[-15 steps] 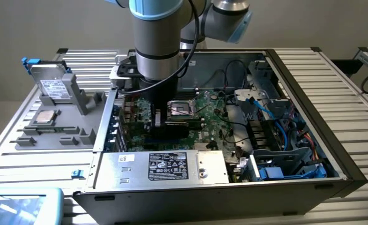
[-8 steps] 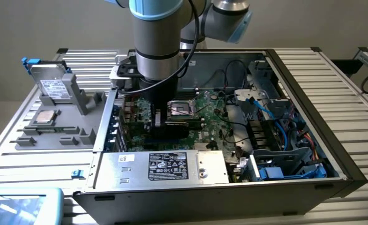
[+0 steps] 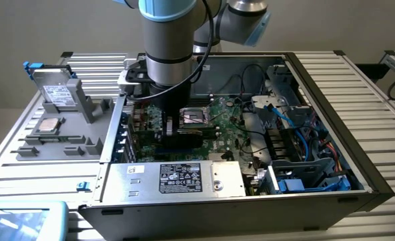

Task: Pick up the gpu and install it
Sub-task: 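Insert the gpu into the slot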

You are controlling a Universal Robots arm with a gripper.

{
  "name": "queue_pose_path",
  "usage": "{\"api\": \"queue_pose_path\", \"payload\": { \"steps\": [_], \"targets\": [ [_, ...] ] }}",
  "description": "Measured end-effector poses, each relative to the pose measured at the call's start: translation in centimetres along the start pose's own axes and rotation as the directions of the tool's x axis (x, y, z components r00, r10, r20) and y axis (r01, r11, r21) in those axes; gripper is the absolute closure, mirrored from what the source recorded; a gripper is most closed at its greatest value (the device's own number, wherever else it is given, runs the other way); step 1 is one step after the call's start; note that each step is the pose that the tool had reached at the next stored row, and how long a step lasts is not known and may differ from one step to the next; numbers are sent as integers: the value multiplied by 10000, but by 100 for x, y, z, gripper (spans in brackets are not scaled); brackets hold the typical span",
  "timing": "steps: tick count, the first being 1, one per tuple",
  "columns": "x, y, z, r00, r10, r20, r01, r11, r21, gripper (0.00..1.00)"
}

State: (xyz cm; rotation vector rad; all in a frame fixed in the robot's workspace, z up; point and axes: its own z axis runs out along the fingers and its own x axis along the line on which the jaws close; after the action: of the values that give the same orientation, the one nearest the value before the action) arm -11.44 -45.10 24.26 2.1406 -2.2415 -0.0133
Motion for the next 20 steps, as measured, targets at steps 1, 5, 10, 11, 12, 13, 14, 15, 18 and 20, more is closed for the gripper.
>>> {"api": "queue_pose_path", "payload": {
  "steps": [1,5,10,11,12,13,14,15,18,20],
  "targets": [
    [0,0,0,10000,0,-1,0,10000,-2,71],
    [0,0,0,10000,0,-6,0,10000,-5,71],
    [0,8,2,10000,-10,-7,10,10000,-7,71],
    [1,8,2,10000,-10,-9,10,10000,-8,71],
    [1,9,1,10000,-9,-15,9,10000,-9,71],
    [2,9,2,10000,-16,-17,16,10000,-8,71],
    [11,9,3,10000,-31,-16,31,10000,-7,71],
    [17,8,4,10000,-47,-14,47,10000,-5,71],
    [16,8,2,10000,-56,-21,56,10000,-7,71],
    [16,8,2,10000,-57,-21,57,10000,-7,71]
  ]
}}
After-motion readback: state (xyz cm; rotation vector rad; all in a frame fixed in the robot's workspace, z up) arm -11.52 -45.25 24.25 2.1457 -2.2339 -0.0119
